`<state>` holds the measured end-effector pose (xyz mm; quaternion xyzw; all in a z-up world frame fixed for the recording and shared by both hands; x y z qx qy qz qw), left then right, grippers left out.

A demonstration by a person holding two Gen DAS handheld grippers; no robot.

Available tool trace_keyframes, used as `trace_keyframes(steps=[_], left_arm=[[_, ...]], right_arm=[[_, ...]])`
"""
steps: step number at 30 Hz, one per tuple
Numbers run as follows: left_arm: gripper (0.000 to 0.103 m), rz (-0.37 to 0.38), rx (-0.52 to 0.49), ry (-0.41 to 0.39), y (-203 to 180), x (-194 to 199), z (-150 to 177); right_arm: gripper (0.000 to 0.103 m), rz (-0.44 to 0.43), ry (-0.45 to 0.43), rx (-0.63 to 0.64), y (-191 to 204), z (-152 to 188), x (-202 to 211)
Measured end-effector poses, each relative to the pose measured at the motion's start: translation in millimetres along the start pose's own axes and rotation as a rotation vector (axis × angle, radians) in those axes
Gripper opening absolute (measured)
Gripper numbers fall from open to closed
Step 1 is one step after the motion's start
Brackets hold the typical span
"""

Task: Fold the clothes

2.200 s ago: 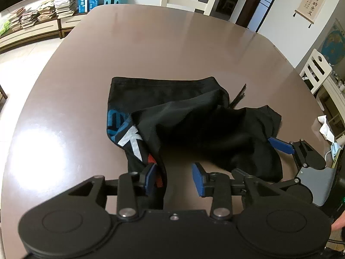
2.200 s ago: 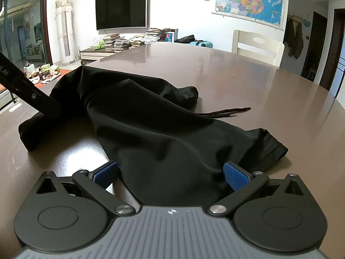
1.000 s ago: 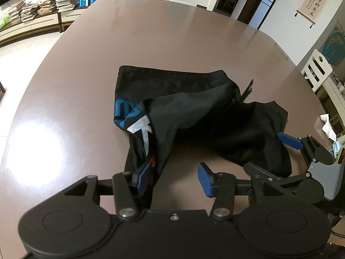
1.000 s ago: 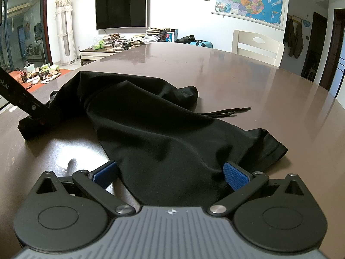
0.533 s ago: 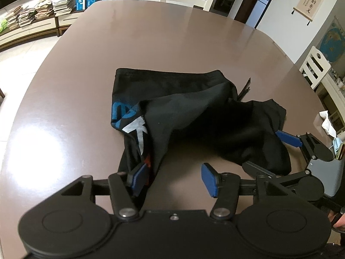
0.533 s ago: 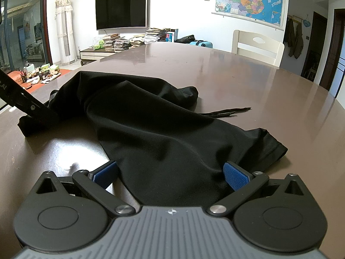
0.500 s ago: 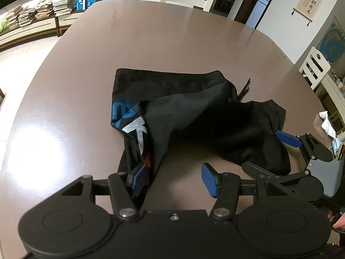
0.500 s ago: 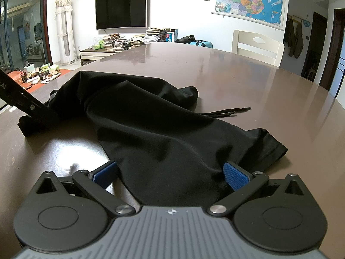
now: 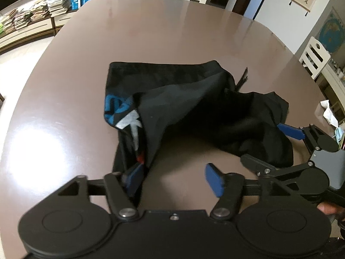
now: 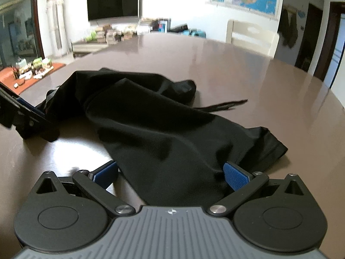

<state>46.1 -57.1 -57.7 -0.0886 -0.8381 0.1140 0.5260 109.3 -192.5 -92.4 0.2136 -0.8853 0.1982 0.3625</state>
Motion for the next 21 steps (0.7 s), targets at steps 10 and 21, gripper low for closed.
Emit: trace_keyframes(steps=[10, 21], left_arm=[[0.006, 0.031, 0.018, 0.006, -7.4, -6.8, -4.0], [0.006, 0.019, 0.098, -0.026, 16.3, 5.7, -13.6]], right_arm=[[0.017, -0.033, -0.029, 0.01, -2.9, -8.1, 15.9], [0.06, 0.025, -0.043, -0.235, -57.5, 10.1, 49.6]])
Point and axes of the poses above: each gripper's, at about its wrist camera, not at the fingertips, and x roughly against the way its jaws point, y to its left, z to its underside, the point moved 1 cm from there along -x, roughly the way its jaws point, and after that the axes turned 13 degrees about x, right-handed, at the moved point
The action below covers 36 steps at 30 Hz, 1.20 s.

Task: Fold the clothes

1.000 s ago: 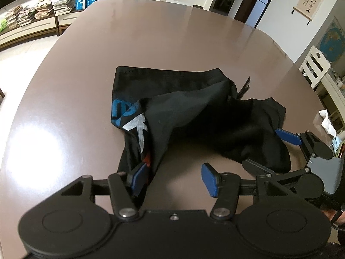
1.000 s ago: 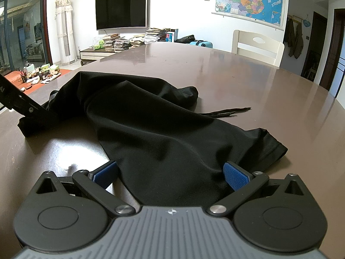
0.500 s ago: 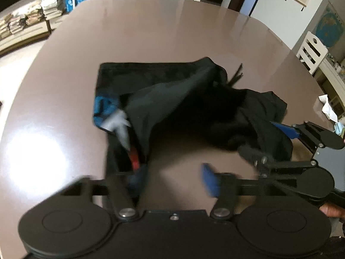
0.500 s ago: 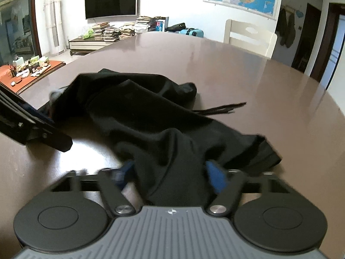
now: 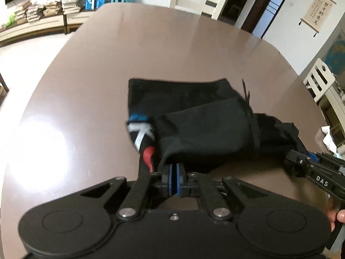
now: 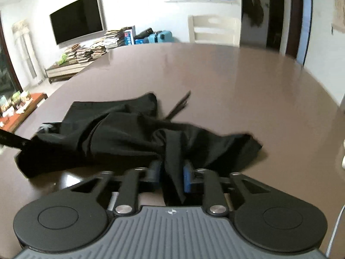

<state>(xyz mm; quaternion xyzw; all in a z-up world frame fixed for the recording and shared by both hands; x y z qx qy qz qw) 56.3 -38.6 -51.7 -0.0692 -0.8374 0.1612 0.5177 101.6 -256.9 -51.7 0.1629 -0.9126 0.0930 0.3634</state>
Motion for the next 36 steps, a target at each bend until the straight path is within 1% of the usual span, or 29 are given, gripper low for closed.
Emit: trace_keyframes(steps=[2, 3, 4, 6, 8, 10, 11, 15, 16, 23, 29, 32, 36], left_arm=[[0.007, 0.001, -0.016, 0.006, -5.1, -2.6, 3.6], [0.007, 0.001, -0.024, 0.009, -7.6, -3.9, 5.3], [0.008, 0.008, -0.024, 0.013, -10.4, -5.8, 6.9], [0.009, 0.019, -0.023, 0.021, -13.8, -9.4, 8.3], [0.01, 0.021, -0.031, 0.022, -16.6, -11.2, 8.5], [0.012, 0.025, -0.038, 0.019, -17.5, -11.2, 7.8], [0.014, 0.025, -0.038, 0.017, -17.8, -11.8, 7.3], [0.017, 0.017, -0.035, 0.012, -17.1, -8.8, 8.0], [0.019, 0.013, -0.031, 0.011, -15.8, -8.4, 7.4], [0.024, 0.003, -0.006, 0.023, -11.2, -9.7, 5.6], [0.028, -0.009, -0.017, 0.017, -14.0, -6.9, 1.4], [0.031, -0.018, -0.004, 0.008, -10.6, -2.3, -1.9], [0.032, -0.034, -0.01, 0.019, -9.4, -1.1, -4.9]], right_arm=[[0.082, 0.006, -0.041, 0.01, 1.8, 4.6, 7.9], [0.089, 0.02, -0.078, 0.019, 4.0, 5.8, 11.3], [0.103, 0.041, -0.127, 0.03, 6.2, 7.3, 13.9], [0.103, 0.063, -0.186, 0.056, 7.2, 9.7, 8.0], [0.103, 0.078, -0.194, 0.081, 7.3, 10.2, -1.2], [0.103, 0.103, -0.165, 0.119, 9.3, 10.8, -19.0], [0.103, 0.1, -0.151, 0.129, 9.6, 11.9, -27.8], [0.103, 0.029, -0.095, 0.075, 9.1, 15.9, -49.0], [0.103, 0.023, -0.087, 0.06, 9.2, 16.9, -52.1], [0.103, 0.064, -0.057, 0.112, 23.7, 17.8, -53.1], [0.103, 0.067, -0.055, 0.115, 28.1, 20.2, -51.1], [0.103, 0.072, -0.051, 0.123, 29.9, 19.7, -53.0], [0.103, 0.072, -0.05, 0.124, 28.2, 20.3, -51.8]])
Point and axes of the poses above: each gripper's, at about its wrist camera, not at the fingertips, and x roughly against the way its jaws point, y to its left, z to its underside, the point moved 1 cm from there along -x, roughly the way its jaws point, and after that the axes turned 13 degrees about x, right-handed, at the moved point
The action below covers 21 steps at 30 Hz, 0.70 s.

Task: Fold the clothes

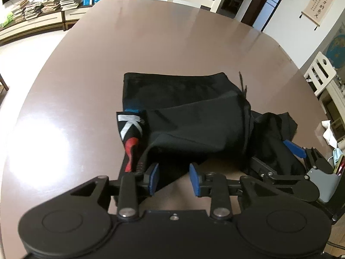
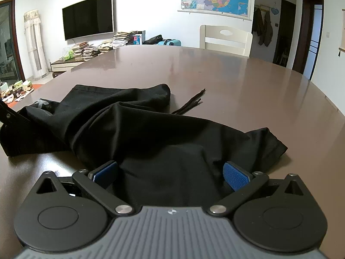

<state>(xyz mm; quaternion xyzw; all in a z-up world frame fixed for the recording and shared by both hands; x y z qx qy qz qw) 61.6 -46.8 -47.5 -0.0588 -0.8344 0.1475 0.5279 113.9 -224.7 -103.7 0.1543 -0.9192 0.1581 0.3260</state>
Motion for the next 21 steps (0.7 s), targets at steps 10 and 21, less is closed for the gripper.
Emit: trace_keyframes(steps=[10, 21], left_arm=[[0.038, -0.002, -0.01, 0.023, -3.1, -2.9, -8.1], [0.04, -0.023, 0.035, 0.072, 4.5, -21.5, -15.9]], right_arm=[[0.103, 0.001, 0.001, 0.002, -0.5, 0.0, 0.2], [0.103, 0.002, 0.001, 0.002, -0.5, 0.0, 0.0]])
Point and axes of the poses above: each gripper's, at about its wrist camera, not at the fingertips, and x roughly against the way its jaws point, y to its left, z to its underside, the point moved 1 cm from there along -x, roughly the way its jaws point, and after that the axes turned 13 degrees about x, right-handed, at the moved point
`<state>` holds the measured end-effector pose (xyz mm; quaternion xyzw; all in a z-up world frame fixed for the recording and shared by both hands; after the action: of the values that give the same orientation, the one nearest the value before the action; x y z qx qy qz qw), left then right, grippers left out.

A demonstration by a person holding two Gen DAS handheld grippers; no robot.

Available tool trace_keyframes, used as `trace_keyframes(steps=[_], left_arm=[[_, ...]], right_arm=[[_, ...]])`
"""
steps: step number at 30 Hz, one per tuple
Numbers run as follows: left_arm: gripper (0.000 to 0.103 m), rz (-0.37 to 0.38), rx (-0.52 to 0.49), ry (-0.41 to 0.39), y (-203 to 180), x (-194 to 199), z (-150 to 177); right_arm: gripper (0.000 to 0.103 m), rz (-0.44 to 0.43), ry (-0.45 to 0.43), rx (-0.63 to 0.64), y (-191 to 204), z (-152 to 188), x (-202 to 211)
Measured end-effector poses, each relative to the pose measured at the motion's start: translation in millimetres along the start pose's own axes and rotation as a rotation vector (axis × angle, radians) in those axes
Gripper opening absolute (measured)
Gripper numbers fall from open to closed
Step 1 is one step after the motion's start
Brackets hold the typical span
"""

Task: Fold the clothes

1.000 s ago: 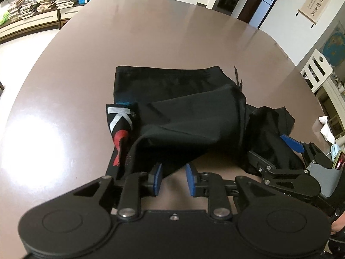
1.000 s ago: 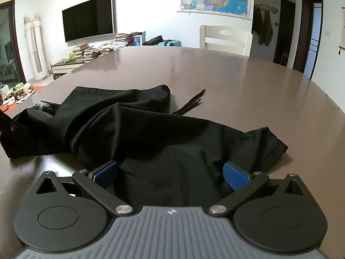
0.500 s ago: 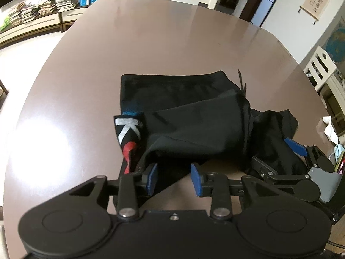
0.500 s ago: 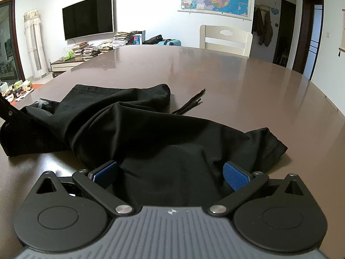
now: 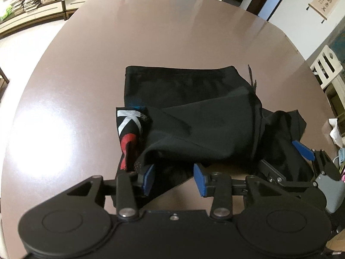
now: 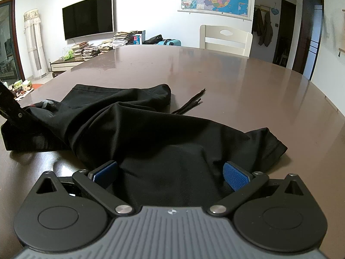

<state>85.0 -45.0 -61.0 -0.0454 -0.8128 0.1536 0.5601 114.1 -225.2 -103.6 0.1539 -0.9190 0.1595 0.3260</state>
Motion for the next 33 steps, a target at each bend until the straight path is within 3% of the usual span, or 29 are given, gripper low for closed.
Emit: trace_keyframes(steps=[7, 10, 21, 24, 26, 33], left_arm=[[0.044, -0.013, 0.007, 0.019, -0.4, -9.6, -5.5], [0.051, -0.001, 0.006, 0.013, -2.4, -11.0, -3.4], [0.055, 0.039, -0.046, 0.005, 1.0, -3.3, 14.0], [0.061, 0.044, -0.081, -0.003, -1.5, -2.9, 19.7], [0.072, 0.056, -0.1, -0.008, -2.7, -0.5, 23.4], [0.074, 0.092, -0.134, -0.015, -2.6, 0.6, 39.1]], right_arm=[[0.103, 0.0, 0.0, 0.0, 0.5, 0.1, 0.0], [0.103, 0.001, 0.0, 0.001, 0.4, 0.1, 0.1], [0.103, 0.001, 0.0, 0.0, 0.3, 0.2, -0.1], [0.103, 0.003, 0.001, 0.0, 0.9, 0.1, 0.0], [0.103, 0.002, 0.001, 0.0, 1.2, 0.1, 0.1], [0.103, 0.003, 0.001, 0.001, 2.9, 0.0, 0.7]])
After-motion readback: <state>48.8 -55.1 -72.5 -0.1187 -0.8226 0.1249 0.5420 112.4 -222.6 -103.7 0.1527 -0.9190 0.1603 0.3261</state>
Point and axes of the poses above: each gripper's, at about its wrist camera, not at the fingertips, and x roughly against the way its jaws point, y to its left, z to its underside, the point moved 1 cm from there along -x, roughly the way its jaws point, and after that the axes turned 13 degrees about x, right-handed, at the moved point
